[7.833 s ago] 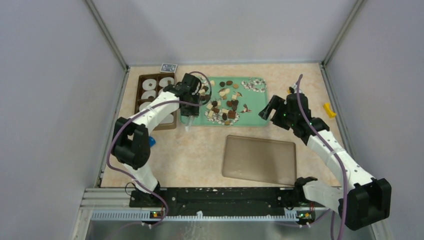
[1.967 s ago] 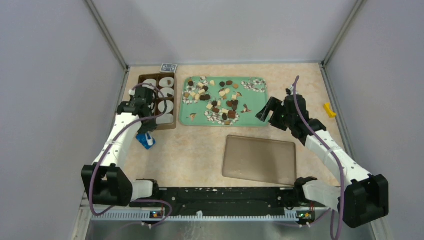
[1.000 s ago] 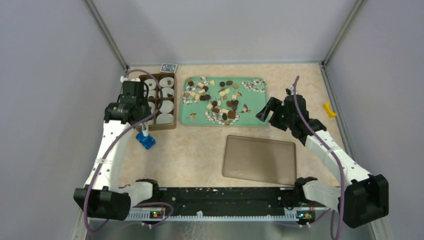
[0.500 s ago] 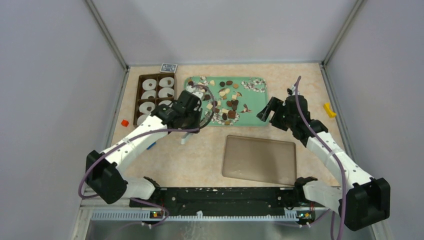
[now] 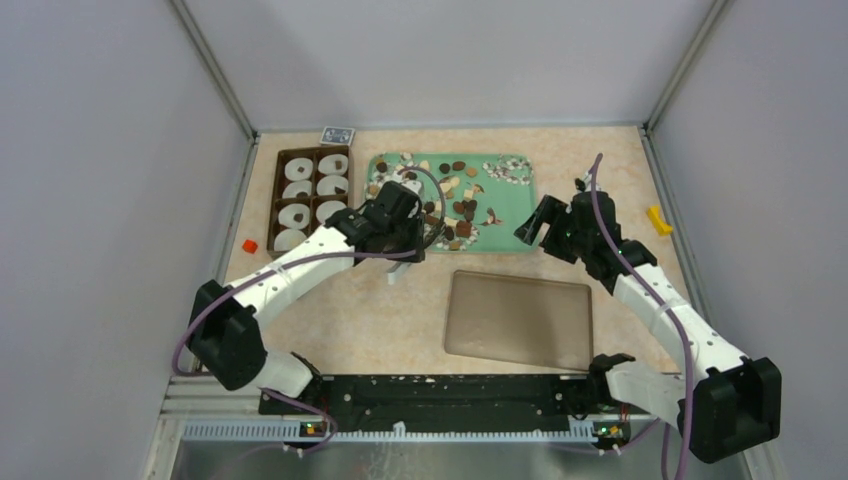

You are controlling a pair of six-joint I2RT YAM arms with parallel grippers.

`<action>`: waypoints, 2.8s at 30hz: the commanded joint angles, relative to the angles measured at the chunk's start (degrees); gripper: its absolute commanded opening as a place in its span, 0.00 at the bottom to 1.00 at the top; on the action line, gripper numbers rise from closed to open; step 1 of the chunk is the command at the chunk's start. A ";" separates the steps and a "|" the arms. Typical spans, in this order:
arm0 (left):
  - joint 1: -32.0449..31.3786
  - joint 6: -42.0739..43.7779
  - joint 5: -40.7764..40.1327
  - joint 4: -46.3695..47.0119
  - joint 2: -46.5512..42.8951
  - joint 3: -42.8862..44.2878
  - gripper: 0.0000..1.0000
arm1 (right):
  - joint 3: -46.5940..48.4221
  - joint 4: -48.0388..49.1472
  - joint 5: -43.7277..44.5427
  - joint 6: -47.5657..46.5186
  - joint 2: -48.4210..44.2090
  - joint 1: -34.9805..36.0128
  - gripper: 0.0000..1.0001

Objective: Pack the chocolate

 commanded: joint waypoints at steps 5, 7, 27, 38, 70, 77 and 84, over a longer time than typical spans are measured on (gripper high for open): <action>-0.35 -4.01 1.01 6.75 3.80 1.80 0.37 | 2.08 0.08 0.76 -0.42 -0.50 -0.36 0.79; -0.39 -4.27 0.97 6.89 4.47 2.09 0.38 | 2.06 0.01 0.79 -0.45 -0.50 -0.43 0.79; -0.67 -5.17 0.99 8.31 3.58 5.25 0.38 | 2.06 0.58 0.52 -0.51 -0.06 -0.36 0.79; -0.96 -7.75 -0.81 9.09 7.78 4.69 0.38 | 1.99 -0.07 0.88 -0.56 -0.51 -0.37 0.79; -4.64 -4.62 -5.51 0.35 8.81 12.01 0.41 | 2.05 -0.01 0.60 -0.44 -0.70 -0.34 0.79; -6.51 -4.27 -10.53 -0.10 7.36 12.82 0.42 | 1.97 0.02 0.44 -0.32 -0.68 -0.40 0.79; -7.31 -4.68 -11.56 -2.48 9.20 14.11 0.43 | 1.97 -0.09 0.56 -0.34 -0.71 -0.34 0.79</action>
